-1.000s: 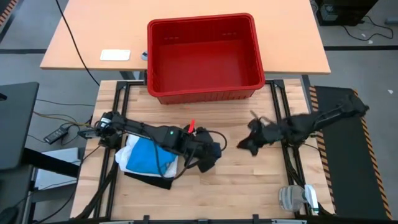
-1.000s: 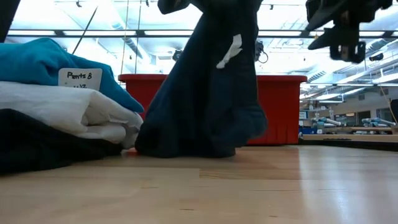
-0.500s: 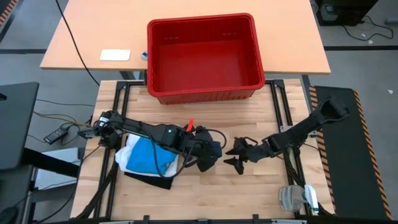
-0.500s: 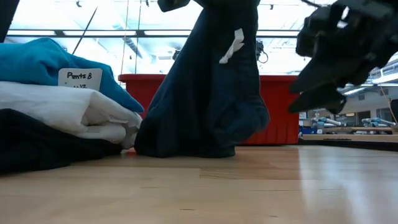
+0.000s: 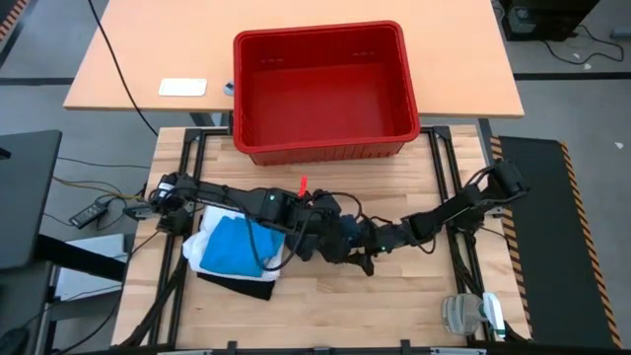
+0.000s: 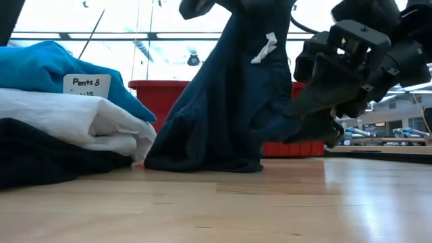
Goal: Fold laundry
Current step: Fold the dark blue short
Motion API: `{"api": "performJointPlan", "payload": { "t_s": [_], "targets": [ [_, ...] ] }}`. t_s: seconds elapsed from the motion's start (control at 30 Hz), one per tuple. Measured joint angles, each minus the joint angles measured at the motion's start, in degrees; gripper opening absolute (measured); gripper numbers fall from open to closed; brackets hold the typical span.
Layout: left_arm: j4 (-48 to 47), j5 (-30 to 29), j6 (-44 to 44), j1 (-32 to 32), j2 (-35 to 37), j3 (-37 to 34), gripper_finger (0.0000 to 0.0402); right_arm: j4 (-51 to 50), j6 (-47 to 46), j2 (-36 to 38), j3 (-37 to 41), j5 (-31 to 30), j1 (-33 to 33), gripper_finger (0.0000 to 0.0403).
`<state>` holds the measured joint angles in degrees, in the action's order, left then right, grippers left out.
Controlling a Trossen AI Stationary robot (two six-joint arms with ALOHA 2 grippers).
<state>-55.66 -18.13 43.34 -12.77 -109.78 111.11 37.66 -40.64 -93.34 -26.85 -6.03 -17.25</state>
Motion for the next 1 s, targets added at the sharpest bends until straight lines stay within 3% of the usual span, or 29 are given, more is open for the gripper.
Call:
{"api": "performJointPlan", "payload": {
  "t_s": [0.07,0.17,0.2,0.37,0.57,0.67,0.8,0.9,1.0],
  "targets": [
    [-0.6,0.1,0.8,0.5,0.0,0.0,0.0009,0.1,0.3,1.2,0.0,0.0,0.2,0.0183],
    [-3.2,0.4,2.3,1.2,0.0,0.0,0.0009,0.0,2.1,3.7,0.0,0.9,0.2,0.005],
    [-4.4,0.4,2.8,1.6,0.0,0.0,0.0009,-0.3,3.2,4.6,0.0,1.8,0.2,0.0027],
    [-9.1,0.5,4.6,4.7,0.0,0.0,0.003,-11.9,3.3,11.7,0.0,2.9,-0.3,0.0012],
    [-7.7,0.9,0.7,7.9,0.0,0.0,0.0106,-38.7,3.2,23.0,0.0,3.3,-2.3,0.0012],
    [-4.6,1.8,-4.4,9.9,-0.5,0.0,0.0146,-48.1,3.1,27.2,0.0,6.4,-3.4,0.0012],
    [3.8,10.4,-15.1,13.5,-3.1,0.0,0.0179,-56.7,1.2,30.8,0.0,10.7,-4.9,0.0012],
    [10.8,19.2,-20.1,15.5,-7.1,0.0,0.0186,-61.0,-0.6,32.3,0.0,12.5,-5.9,0.0012],
    [16.6,23.8,-22.9,16.8,-12.3,0.0,0.0187,-63.1,-1.8,33.0,0.0,13.1,-6.4,0.0012]
  ]
}}
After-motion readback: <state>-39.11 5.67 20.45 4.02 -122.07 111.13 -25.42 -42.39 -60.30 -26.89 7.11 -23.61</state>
